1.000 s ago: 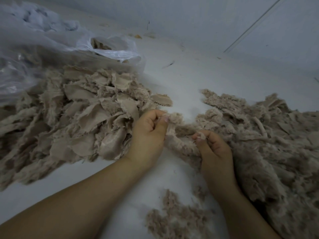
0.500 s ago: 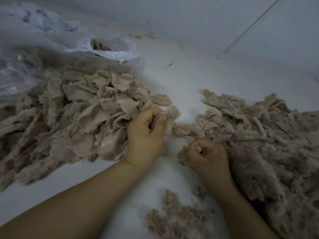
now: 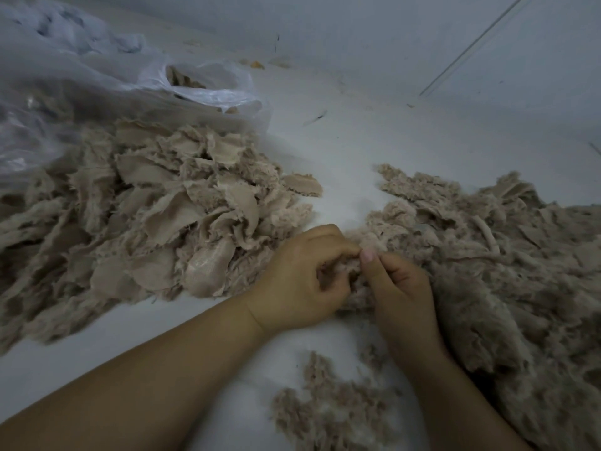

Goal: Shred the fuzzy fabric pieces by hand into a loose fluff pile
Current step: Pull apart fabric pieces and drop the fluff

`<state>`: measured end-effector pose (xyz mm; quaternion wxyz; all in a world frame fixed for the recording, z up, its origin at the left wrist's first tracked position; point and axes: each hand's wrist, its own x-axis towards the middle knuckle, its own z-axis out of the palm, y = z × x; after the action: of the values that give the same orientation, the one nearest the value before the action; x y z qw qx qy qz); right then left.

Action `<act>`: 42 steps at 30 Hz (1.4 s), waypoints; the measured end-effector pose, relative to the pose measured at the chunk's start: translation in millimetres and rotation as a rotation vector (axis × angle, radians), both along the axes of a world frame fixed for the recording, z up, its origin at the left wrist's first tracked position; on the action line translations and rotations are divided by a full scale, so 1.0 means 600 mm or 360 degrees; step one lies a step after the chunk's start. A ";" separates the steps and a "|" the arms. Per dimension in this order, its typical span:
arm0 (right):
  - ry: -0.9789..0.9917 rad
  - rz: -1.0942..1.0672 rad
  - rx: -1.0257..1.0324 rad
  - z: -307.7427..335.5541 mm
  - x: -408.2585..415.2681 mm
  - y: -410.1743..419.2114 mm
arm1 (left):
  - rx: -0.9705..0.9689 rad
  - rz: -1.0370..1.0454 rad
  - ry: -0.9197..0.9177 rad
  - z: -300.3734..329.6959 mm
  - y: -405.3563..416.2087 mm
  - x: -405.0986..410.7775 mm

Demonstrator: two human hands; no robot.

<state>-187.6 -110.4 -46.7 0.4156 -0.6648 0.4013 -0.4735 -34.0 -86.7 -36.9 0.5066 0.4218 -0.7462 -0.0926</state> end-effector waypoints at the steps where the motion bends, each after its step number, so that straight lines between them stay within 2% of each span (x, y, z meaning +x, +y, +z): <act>1: -0.0011 -0.0017 0.0021 -0.001 -0.001 -0.001 | 0.0047 -0.0045 0.0135 0.001 0.001 0.001; 5: -0.0042 -0.0073 0.0129 0.002 -0.001 -0.002 | 0.0497 0.0039 0.1022 0.009 -0.005 -0.003; 7: -0.0066 -0.0090 0.0137 0.002 -0.001 -0.002 | 0.0760 0.0104 0.1115 0.011 -0.010 -0.003; 9: -0.0135 -0.0070 0.0198 -0.002 -0.001 -0.003 | 0.1043 -0.0024 0.1068 0.010 -0.011 -0.004; 11: -0.0213 -0.0023 0.0250 -0.004 -0.001 -0.004 | 0.1181 -0.0191 0.1033 0.008 -0.009 -0.007; 19: -0.0051 -0.0013 0.0092 0.006 0.003 0.002 | 0.1092 -0.0154 0.1055 -0.004 -0.012 -0.005; 26: -0.0192 -0.0083 0.0233 0.003 -0.001 0.000 | 0.0872 0.0180 0.1385 -0.001 -0.028 0.017; 30: -0.0103 0.0084 0.0173 0.002 0.000 0.002 | 0.0942 -0.0105 0.1218 0.012 -0.023 -0.006; 33: -0.0042 0.0143 0.0117 0.002 0.002 0.001 | 0.0927 0.0002 0.1041 0.012 -0.028 -0.014; 39: -0.0095 0.0003 0.0133 -0.005 -0.001 -0.003 | 0.0865 0.0259 0.1379 0.006 -0.028 -0.002; 42: -0.0182 -0.0100 0.0144 -0.005 -0.001 -0.005 | 0.1047 0.0119 0.1290 0.013 -0.022 0.005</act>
<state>-188.3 -113.5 -49.8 0.4525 -0.6043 0.4187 -0.5048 -31.3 -100.2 -28.8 0.5984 0.5153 -0.4061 -0.4598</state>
